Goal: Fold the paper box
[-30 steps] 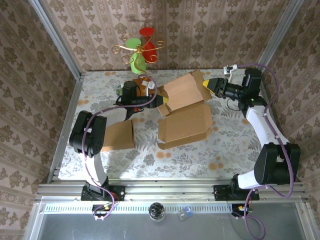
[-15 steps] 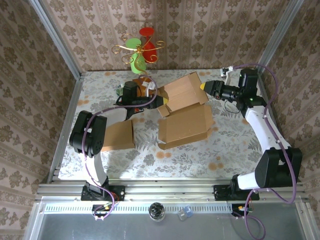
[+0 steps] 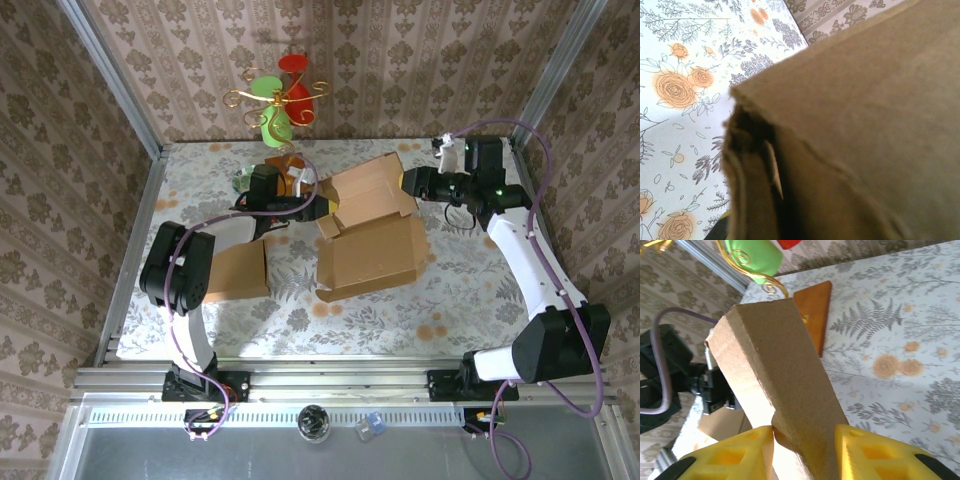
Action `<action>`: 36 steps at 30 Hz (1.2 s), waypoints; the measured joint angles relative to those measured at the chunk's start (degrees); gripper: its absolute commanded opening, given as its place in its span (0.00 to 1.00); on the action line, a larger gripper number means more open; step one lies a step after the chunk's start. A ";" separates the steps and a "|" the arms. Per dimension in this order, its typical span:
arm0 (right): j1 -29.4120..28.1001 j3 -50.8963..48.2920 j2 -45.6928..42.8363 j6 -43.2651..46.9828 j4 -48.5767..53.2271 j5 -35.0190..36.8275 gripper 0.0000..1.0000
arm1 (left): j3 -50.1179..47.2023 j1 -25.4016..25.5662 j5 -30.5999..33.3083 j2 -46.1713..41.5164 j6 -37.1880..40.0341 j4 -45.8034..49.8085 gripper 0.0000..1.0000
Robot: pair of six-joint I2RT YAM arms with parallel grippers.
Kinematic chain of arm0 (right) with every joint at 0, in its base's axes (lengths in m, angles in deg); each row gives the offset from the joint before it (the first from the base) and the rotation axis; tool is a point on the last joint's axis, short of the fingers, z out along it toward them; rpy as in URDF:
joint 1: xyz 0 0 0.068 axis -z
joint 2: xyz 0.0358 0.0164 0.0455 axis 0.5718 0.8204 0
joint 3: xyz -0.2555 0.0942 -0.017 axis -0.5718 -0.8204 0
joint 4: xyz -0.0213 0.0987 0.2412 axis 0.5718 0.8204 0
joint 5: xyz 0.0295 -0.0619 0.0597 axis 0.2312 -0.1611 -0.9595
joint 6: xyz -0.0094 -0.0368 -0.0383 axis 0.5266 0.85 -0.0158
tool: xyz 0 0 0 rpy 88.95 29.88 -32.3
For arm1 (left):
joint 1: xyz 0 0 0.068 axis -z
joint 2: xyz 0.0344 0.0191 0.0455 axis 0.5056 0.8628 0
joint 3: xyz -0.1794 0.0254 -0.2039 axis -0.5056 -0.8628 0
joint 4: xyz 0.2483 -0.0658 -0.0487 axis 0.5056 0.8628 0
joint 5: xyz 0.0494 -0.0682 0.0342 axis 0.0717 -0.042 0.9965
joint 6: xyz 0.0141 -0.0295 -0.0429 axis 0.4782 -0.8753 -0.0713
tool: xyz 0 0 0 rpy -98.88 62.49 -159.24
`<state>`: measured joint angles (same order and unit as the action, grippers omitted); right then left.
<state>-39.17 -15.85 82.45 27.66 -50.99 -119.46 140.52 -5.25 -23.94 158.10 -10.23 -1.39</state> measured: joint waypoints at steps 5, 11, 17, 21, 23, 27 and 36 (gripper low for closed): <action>-1.92 1.31 0.24 3.15 3.39 5.62 0.42 | 0.50 0.35 0.44 0.00 1.20 2.36 0.00; -4.07 3.19 3.04 5.99 6.49 12.24 0.43 | 1.14 0.35 1.29 0.00 2.67 4.90 0.00; -5.90 4.46 4.74 7.50 9.09 18.36 0.41 | 2.12 1.79 2.14 0.00 4.22 7.85 0.00; -7.34 5.49 5.55 8.46 10.67 22.62 0.37 | 2.89 2.51 2.16 0.00 5.07 9.55 0.00; -7.98 6.25 6.27 9.01 11.08 24.72 0.30 | 2.99 2.56 2.34 0.00 5.35 9.66 0.00; -9.38 7.72 7.65 9.88 12.68 29.83 0.18 | 3.65 2.60 2.82 0.00 6.38 11.91 0.00; -12.37 11.61 11.37 9.22 17.44 43.47 0.01 | 10.14 5.20 9.49 0.00 10.71 22.84 0.00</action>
<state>-51.54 -4.24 93.82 36.88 -33.55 -75.99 150.66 -0.05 -14.45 158.10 0.48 21.45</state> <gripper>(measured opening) 0.093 0.088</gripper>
